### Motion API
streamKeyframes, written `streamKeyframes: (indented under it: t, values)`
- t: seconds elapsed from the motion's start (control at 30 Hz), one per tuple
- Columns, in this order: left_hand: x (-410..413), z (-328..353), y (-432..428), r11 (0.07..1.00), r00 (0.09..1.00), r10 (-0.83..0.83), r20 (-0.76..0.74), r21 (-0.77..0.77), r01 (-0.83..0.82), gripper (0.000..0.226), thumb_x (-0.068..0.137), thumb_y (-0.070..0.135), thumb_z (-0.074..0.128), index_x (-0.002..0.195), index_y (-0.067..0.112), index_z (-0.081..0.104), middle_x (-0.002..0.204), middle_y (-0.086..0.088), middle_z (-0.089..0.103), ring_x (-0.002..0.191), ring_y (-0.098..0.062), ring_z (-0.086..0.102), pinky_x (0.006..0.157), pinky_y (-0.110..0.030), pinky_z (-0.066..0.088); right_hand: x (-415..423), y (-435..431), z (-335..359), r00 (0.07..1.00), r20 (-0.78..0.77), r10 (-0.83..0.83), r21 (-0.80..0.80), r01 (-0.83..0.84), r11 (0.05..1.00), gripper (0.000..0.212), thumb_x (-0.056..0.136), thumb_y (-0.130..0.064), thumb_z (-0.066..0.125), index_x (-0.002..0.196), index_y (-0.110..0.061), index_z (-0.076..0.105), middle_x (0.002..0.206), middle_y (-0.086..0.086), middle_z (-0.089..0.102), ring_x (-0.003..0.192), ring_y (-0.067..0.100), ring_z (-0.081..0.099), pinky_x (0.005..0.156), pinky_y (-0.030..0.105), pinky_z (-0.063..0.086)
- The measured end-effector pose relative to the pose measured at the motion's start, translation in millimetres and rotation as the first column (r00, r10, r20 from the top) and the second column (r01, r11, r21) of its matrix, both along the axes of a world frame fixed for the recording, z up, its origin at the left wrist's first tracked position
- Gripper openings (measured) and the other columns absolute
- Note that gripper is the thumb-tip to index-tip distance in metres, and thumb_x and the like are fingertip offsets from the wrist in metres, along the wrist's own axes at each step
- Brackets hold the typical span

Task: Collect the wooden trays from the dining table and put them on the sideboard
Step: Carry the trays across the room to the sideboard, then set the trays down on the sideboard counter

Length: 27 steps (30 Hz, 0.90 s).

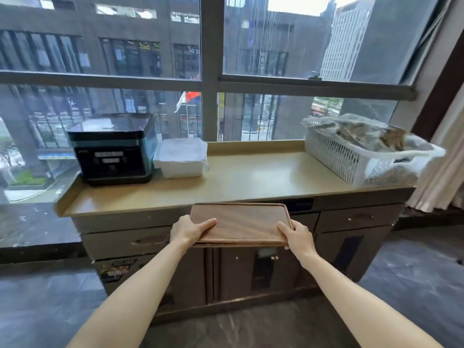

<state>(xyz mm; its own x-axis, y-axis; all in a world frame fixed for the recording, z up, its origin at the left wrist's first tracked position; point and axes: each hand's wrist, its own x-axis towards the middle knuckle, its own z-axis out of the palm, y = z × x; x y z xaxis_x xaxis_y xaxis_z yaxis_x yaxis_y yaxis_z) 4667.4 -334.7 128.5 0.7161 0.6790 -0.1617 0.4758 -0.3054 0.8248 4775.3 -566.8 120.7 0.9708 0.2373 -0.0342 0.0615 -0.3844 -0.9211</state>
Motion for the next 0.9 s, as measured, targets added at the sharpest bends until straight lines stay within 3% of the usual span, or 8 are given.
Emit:
streamKeyframes:
  t: [0.17,0.3,0.47,0.57,0.7,0.9]
  values:
    - [120.2,10.6,45.5,1.0,1.0,0.02,0.02,-0.021,-0.019,0.074,0.066,0.06,0.07,0.112,0.002,0.064,0.115,-0.015,0.068,0.108,-0.033,0.061,0.094,-0.039,0.049,124.8,47.0,21.3,1.0,0.02,0.012,-0.011,-0.012,1.0,0.023,0.09,-0.028,0.055,0.096,-0.008,0.064,0.079,0.003,0.062,0.067,0.015,0.055,0.057,0.025,0.048]
    - [192.1,10.7,69.6,0.999,0.999,0.04,0.037,-0.028,-0.039,0.068,0.066,0.057,0.071,0.112,0.008,0.064,0.115,-0.011,0.07,0.108,-0.03,0.062,0.095,-0.038,0.049,199.9,72.9,21.2,1.0,0.004,0.029,-0.042,-0.029,0.999,0.022,0.09,-0.029,0.054,0.085,-0.008,0.06,0.071,0.001,0.058,0.06,0.014,0.053,0.044,0.018,0.041]
    - [260.1,-6.0,94.4,0.995,0.995,0.088,-0.043,-0.033,-0.089,0.067,0.065,0.06,0.071,0.108,0.008,0.065,0.111,-0.01,0.071,0.106,-0.031,0.062,0.09,-0.037,0.051,274.6,101.6,-1.0,0.996,-0.079,0.049,-0.061,-0.054,0.997,0.03,0.09,-0.028,0.054,0.065,-0.011,0.053,0.062,0.003,0.053,0.057,0.017,0.048,0.051,0.026,0.035]
    - [299.7,-19.1,109.1,0.99,0.988,0.133,-0.084,-0.043,-0.137,0.071,0.064,0.061,0.07,0.108,0.007,0.063,0.113,-0.011,0.069,0.108,-0.032,0.061,0.092,-0.039,0.051,321.0,122.8,-16.0,0.992,-0.11,0.068,-0.084,-0.077,0.993,0.03,0.089,-0.029,0.055,0.07,-0.006,0.053,0.065,0.008,0.053,0.06,0.022,0.047,0.055,0.031,0.033]
    - [361.1,-32.5,131.8,0.977,0.98,0.19,-0.065,-0.089,-0.196,0.07,0.061,0.058,0.074,0.106,0.005,0.063,0.111,-0.01,0.069,0.105,-0.031,0.062,0.093,-0.04,0.051,392.4,154.1,-28.9,0.988,-0.12,0.096,-0.081,-0.106,0.991,0.022,0.088,-0.026,0.056,0.074,-0.009,0.058,0.066,0.002,0.055,0.064,0.019,0.049,0.055,0.029,0.034]
    - [463.2,-32.3,158.5,0.964,0.962,0.239,-0.134,-0.09,-0.251,0.062,0.069,0.055,0.071,0.107,0.006,0.062,0.111,-0.011,0.069,0.106,-0.029,0.061,0.077,-0.029,0.042,502.8,191.6,-34.8,0.979,-0.149,0.136,-0.095,-0.151,0.984,0.024,0.089,-0.024,0.055,0.084,-0.002,0.062,0.071,0.006,0.056,0.067,0.021,0.049,0.056,0.028,0.034]
